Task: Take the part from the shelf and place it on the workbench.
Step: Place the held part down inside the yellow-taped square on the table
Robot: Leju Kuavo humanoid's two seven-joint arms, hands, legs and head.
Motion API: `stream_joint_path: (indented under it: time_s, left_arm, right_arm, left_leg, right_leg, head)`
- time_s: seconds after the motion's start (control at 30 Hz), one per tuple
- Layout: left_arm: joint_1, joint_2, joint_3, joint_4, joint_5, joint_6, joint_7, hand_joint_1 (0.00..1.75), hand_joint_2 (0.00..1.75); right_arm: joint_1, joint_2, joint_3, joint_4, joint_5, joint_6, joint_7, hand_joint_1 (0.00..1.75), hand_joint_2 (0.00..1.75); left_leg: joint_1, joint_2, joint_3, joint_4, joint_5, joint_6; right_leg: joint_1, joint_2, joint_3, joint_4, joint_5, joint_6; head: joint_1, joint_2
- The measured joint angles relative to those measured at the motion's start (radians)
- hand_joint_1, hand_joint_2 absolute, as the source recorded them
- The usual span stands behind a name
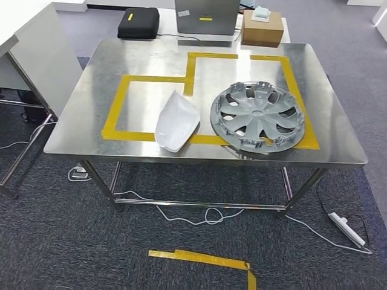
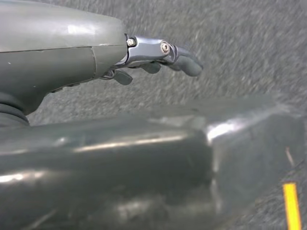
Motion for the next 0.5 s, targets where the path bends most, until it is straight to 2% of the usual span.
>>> stream_joint_path:
  time_s: [0.03, 0.07, 0.1, 0.13, 0.17, 0.2, 0.23, 0.27, 0.3, 0.33, 0.37, 0.4, 0.47, 0.5]
  left_arm:
    - [-0.006, -0.002, 0.016, 0.008, -0.008, -0.006, -0.008, 0.00, 0.00]
    - [-0.012, -0.003, 0.030, 0.015, -0.016, -0.010, -0.016, 0.00, 0.00]
    - [-0.018, -0.004, 0.042, 0.023, -0.023, -0.014, -0.026, 0.00, 0.00]
    - [-0.025, -0.003, 0.053, 0.032, -0.030, -0.017, -0.037, 0.00, 0.00]
    - [-0.031, -0.002, 0.064, 0.041, -0.035, -0.019, -0.046, 0.00, 0.00]
    - [-0.037, -0.001, 0.072, 0.049, -0.039, -0.020, -0.053, 0.00, 0.00]
    - [-0.043, 0.000, 0.080, 0.057, -0.042, -0.019, -0.058, 0.00, 0.00]
    - [-0.047, 0.001, 0.087, 0.064, -0.043, -0.019, -0.061, 0.00, 0.00]
    - [-0.051, 0.003, 0.095, 0.070, -0.044, -0.019, -0.062, 0.00, 0.00]
    - [-0.053, 0.004, 0.102, 0.076, -0.044, -0.018, -0.063, 0.00, 0.00]
    - [-0.054, 0.005, 0.108, 0.081, -0.045, -0.018, -0.065, 0.00, 0.00]
    - [-0.055, 0.007, 0.114, 0.087, -0.047, -0.018, -0.068, 0.00, 0.00]
    - [-0.061, 0.011, 0.126, 0.100, -0.056, -0.018, -0.077, 0.00, 0.00]
    - [-0.065, 0.013, 0.133, 0.108, -0.061, -0.018, -0.082, 0.00, 0.00]
  right_arm:
    - [-0.001, 0.000, 0.000, 0.000, 0.002, 0.001, -0.001, 0.00, 0.00]
    - [-0.001, 0.000, 0.000, 0.000, 0.006, 0.001, -0.003, 0.00, 0.00]
    - [-0.002, 0.000, 0.001, 0.001, 0.010, 0.001, -0.008, 0.00, 0.00]
    - [-0.006, 0.000, 0.001, 0.003, 0.016, -0.002, -0.015, 0.00, 0.00]
    - [-0.014, 0.000, 0.001, 0.006, 0.021, -0.005, -0.024, 0.00, 0.00]
    - [-0.023, 0.000, 0.001, 0.012, 0.026, -0.010, -0.033, 0.00, 0.00]
    - [-0.031, 0.000, 0.001, 0.018, 0.029, -0.015, -0.040, 0.00, 0.00]
    - [-0.037, 0.000, 0.001, 0.025, 0.031, -0.018, -0.045, 0.00, 0.00]
    - [-0.039, 0.000, 0.001, 0.033, 0.033, -0.019, -0.047, 0.00, 0.00]
    - [-0.041, 0.000, 0.001, 0.039, 0.034, -0.020, -0.049, 0.00, 0.00]
    - [-0.042, 0.001, 0.001, 0.044, 0.035, -0.020, -0.049, 0.00, 0.00]
    - [-0.044, 0.001, 0.000, 0.048, 0.035, -0.020, -0.050, 0.00, 0.00]
    - [-0.046, 0.001, 0.000, 0.053, 0.038, -0.020, -0.054, 0.00, 0.00]
    - [-0.048, 0.001, -0.001, 0.057, 0.039, -0.019, -0.056, 0.00, 0.00]
  left_leg:
    - [-0.001, 0.002, -0.016, 0.004, 0.011, -0.001]
    - [-0.001, 0.003, -0.033, 0.009, 0.020, -0.003]
    - [-0.001, 0.003, -0.049, 0.015, 0.028, -0.006]
    - [-0.002, 0.003, -0.061, 0.022, 0.036, -0.009]
    - [-0.003, 0.003, -0.074, 0.030, 0.044, -0.013]
    - [-0.004, 0.004, -0.083, 0.036, 0.054, -0.018]
    - [-0.005, 0.004, -0.089, 0.039, 0.063, -0.023]
    - [-0.006, 0.004, -0.094, 0.040, 0.074, -0.029]
    - [-0.004, 0.003, -0.098, 0.039, 0.081, -0.034]
    - [-0.003, 0.001, -0.103, 0.042, 0.074, -0.041]
    - [-0.001, -0.002, -0.110, 0.060, 0.047, -0.049]
    - [0.001, -0.005, -0.120, 0.098, 0.003, -0.056]
    - [0.005, -0.007, -0.144, 0.222, -0.102, -0.067]
    - [0.006, -0.007, -0.151, 0.281, -0.132, -0.070]
  right_leg:
    - [0.000, 0.000, 0.010, 0.026, 0.004, 0.002]
    - [0.000, 0.000, 0.036, 0.016, 0.028, 0.002]
    - [0.000, 0.000, 0.080, -0.030, 0.059, 0.001]
    - [0.000, -0.001, 0.136, -0.100, 0.081, -0.002]
    - [0.001, 0.000, 0.197, -0.184, 0.087, -0.006]
    - [0.002, 0.000, 0.240, -0.253, 0.082, -0.011]
    - [0.003, 0.000, 0.265, -0.297, 0.073, -0.017]
    - [0.005, -0.001, 0.271, -0.318, 0.070, -0.024]
    - [0.005, -0.002, 0.260, -0.318, 0.075, -0.032]
    - [0.004, -0.005, 0.251, -0.318, 0.084, -0.040]
    - [0.003, -0.007, 0.241, -0.319, 0.095, -0.048]
    - [0.001, -0.008, 0.229, -0.319, 0.106, -0.055]
    - [0.001, -0.011, 0.202, -0.313, 0.125, -0.061]
    - [0.002, -0.013, 0.187, -0.308, 0.133, -0.060]
  head:
    - [0.000, 0.000]
    - [0.000, 0.000]
    - [0.000, 0.000]
    - [0.000, 0.000]
    - [0.000, 0.000]
    - [0.001, 0.000]
    - [0.002, 0.000]
    - [0.003, 0.000]
    - [0.004, 0.000]
    - [0.004, 0.000]
    - [0.002, 0.000]
    - [0.000, 0.000]
    - [-0.003, 0.000]
    - [-0.003, 0.000]
